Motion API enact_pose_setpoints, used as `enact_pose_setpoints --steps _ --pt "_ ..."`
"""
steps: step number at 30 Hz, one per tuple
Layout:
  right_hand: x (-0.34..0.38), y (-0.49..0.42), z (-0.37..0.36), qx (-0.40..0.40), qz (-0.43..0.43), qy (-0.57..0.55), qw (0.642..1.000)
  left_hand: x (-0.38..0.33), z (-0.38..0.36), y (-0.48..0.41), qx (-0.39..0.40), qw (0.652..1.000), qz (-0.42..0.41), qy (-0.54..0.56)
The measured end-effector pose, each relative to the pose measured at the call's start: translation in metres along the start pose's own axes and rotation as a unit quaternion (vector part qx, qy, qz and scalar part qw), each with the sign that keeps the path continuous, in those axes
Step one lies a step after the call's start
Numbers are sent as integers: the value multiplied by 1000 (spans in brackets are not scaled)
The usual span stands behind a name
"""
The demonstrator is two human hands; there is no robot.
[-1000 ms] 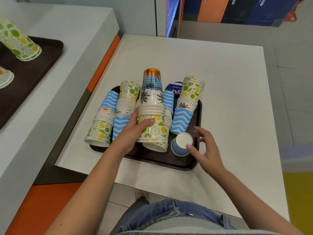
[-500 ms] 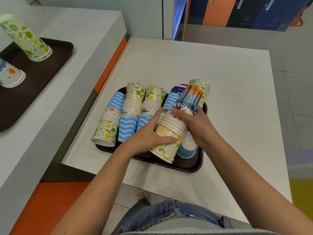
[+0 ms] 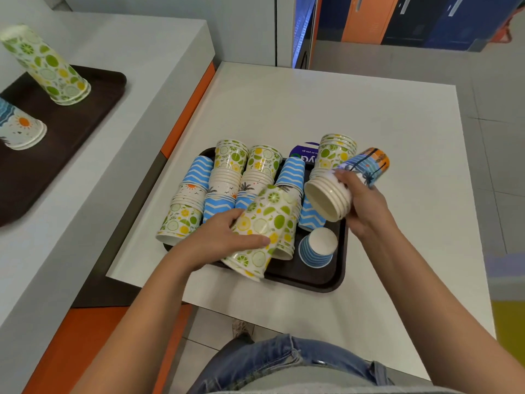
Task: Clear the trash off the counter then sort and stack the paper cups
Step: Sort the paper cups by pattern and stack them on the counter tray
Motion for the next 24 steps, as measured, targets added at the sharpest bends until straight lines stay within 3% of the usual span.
enact_pose_setpoints --steps 3,7,14,18,24 --pt "12 -5 16 -7 48 15 999 19 19 1 -49 996 -33 65" --pt "13 -3 43 -5 102 80 992 53 27 0 -175 967 -88 161" --pt "3 15 86 -28 175 247 953 81 1 -15 -289 935 -163 121" --pt "-1 19 78 36 226 317 920 91 -8 -24 -291 934 -171 120" --pt "-15 10 75 80 226 334 912 104 -15 -35 -262 948 -133 123"
Point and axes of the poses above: each hand's wrist, its own y-axis away from the middle knuckle, its own z-axis out of the back of the hand, x = y × z, the point moved 9 cm from there along -y, towards the middle knuckle, and after that the axes turned 14 degrees about z, right-handed, at the moved point
